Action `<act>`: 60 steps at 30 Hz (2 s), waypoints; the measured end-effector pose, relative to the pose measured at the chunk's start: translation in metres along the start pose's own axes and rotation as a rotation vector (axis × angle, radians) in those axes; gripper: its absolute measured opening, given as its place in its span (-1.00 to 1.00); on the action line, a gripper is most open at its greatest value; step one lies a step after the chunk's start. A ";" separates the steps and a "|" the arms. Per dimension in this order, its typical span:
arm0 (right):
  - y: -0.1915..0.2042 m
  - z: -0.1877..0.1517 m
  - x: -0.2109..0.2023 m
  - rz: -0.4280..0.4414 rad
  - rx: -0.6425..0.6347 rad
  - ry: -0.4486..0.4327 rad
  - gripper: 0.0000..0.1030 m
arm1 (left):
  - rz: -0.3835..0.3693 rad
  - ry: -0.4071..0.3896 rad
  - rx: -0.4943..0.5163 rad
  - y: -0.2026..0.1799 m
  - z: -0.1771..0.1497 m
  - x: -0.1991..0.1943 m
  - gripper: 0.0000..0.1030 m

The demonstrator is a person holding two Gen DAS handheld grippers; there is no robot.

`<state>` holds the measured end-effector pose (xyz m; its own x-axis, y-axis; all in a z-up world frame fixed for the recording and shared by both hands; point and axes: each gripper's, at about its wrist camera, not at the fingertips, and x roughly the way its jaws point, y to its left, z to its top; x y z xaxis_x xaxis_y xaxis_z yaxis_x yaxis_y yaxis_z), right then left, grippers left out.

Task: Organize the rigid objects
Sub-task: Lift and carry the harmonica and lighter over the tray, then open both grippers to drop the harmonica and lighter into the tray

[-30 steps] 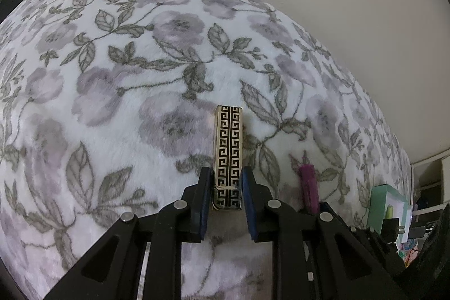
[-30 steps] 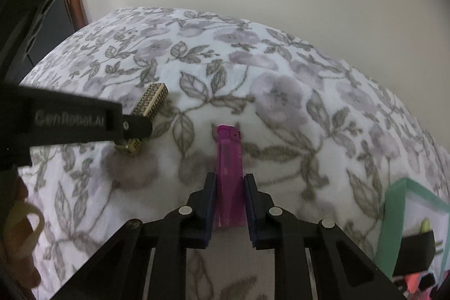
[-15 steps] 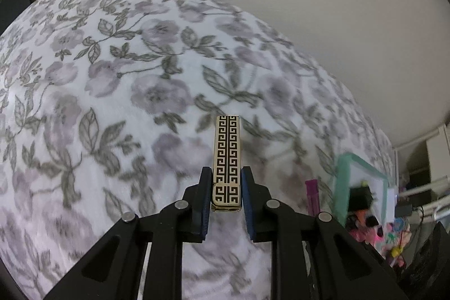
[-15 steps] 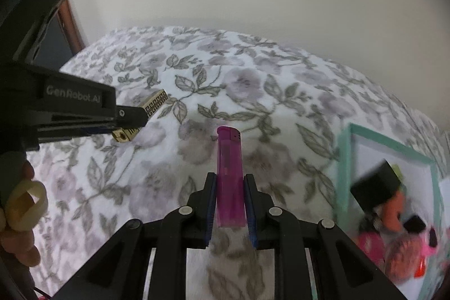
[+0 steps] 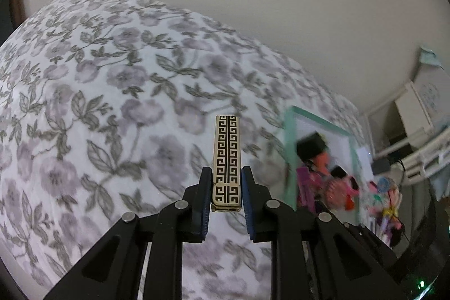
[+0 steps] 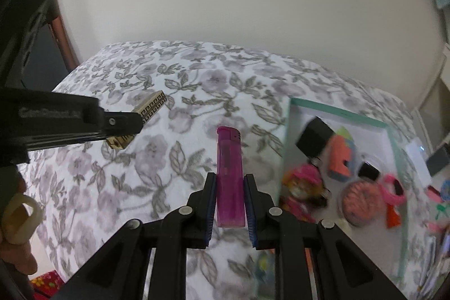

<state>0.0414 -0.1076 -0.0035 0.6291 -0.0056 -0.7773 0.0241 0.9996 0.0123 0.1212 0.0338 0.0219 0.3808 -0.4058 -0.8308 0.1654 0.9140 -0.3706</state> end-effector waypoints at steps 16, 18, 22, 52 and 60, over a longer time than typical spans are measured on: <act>-0.086 -0.047 -0.035 -0.118 0.179 0.029 -0.60 | -0.155 0.089 0.207 -0.084 -0.067 0.007 -0.59; -0.099 -0.053 -0.036 -0.132 0.215 0.036 -0.60 | -0.162 0.100 0.238 -0.094 -0.075 0.013 -0.59; -0.130 -0.068 -0.035 -0.163 0.301 0.065 -0.60 | -0.189 0.135 0.284 -0.114 -0.091 0.027 -0.59; -0.168 -0.093 -0.016 -0.183 0.410 0.160 -0.60 | -0.193 0.100 0.411 -0.145 -0.110 0.044 -0.28; -0.159 -0.092 -0.015 -0.197 0.357 0.170 -0.58 | -0.161 0.068 0.364 -0.134 -0.102 0.036 0.11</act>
<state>-0.0436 -0.2645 -0.0517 0.4490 -0.1611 -0.8789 0.4169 0.9077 0.0466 0.0201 -0.1037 -0.0006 0.2645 -0.5321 -0.8043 0.5340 0.7753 -0.3373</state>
